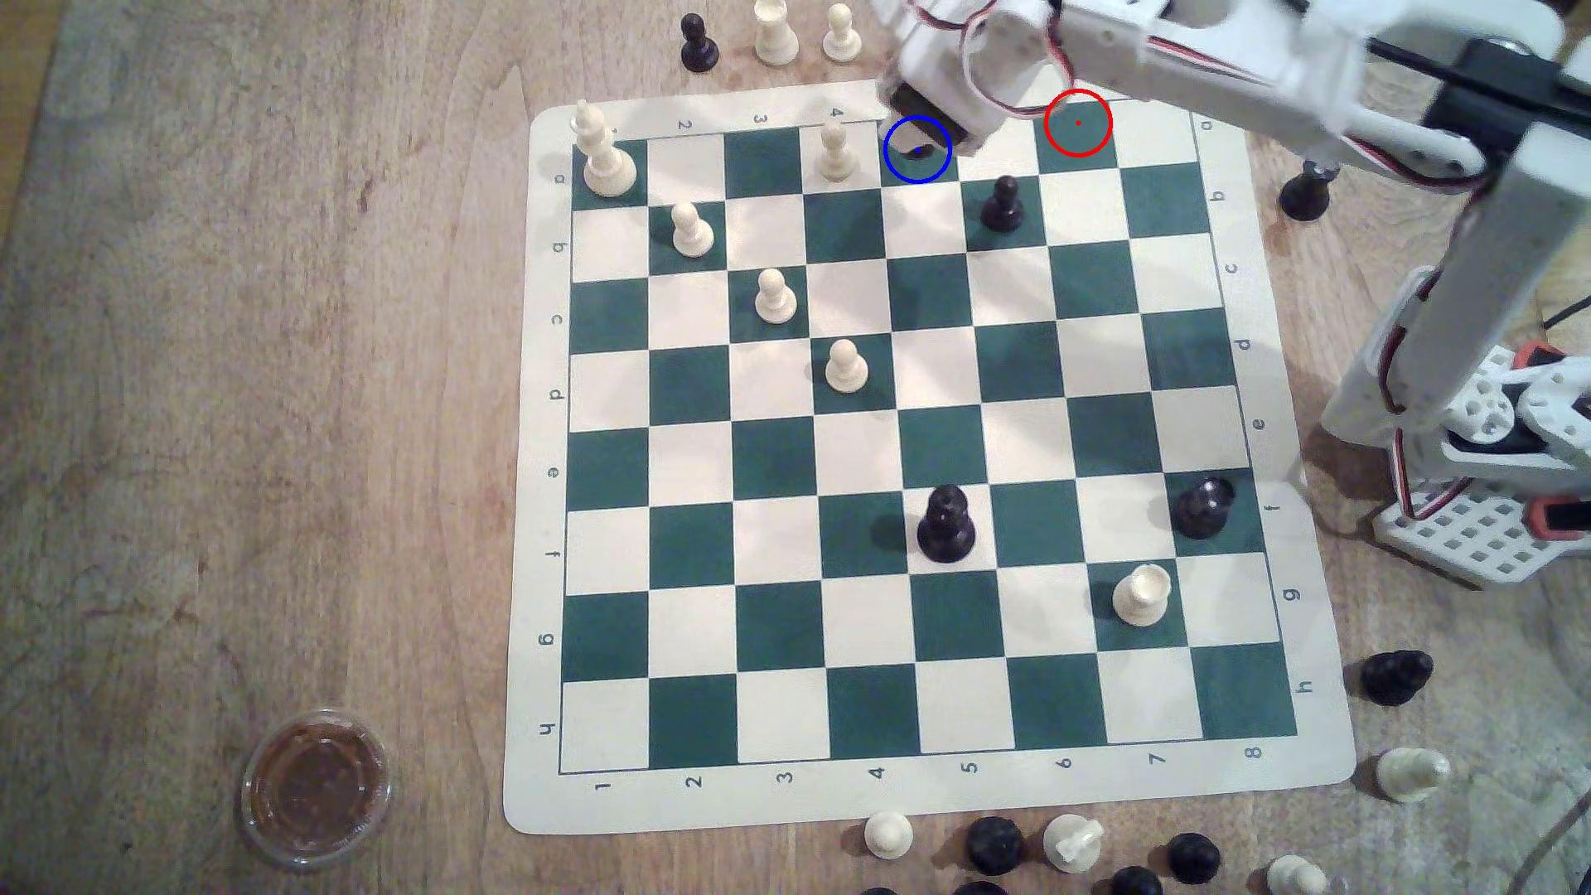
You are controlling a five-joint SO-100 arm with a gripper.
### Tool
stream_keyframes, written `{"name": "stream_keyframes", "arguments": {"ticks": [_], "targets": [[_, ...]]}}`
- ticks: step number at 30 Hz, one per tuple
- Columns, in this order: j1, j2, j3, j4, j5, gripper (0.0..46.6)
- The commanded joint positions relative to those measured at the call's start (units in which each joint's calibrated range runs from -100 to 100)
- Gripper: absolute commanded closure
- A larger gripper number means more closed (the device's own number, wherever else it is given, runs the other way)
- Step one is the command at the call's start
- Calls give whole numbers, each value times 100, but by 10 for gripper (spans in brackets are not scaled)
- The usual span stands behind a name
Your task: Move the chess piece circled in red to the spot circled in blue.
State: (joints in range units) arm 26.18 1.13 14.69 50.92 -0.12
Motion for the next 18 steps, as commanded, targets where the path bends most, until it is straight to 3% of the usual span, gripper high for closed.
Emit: {"name": "stream_keyframes", "arguments": {"ticks": [1, 18], "targets": [[22, 65, -644, -88, -10, 464], [210, 829, -1142, -153, 34, 464]]}}
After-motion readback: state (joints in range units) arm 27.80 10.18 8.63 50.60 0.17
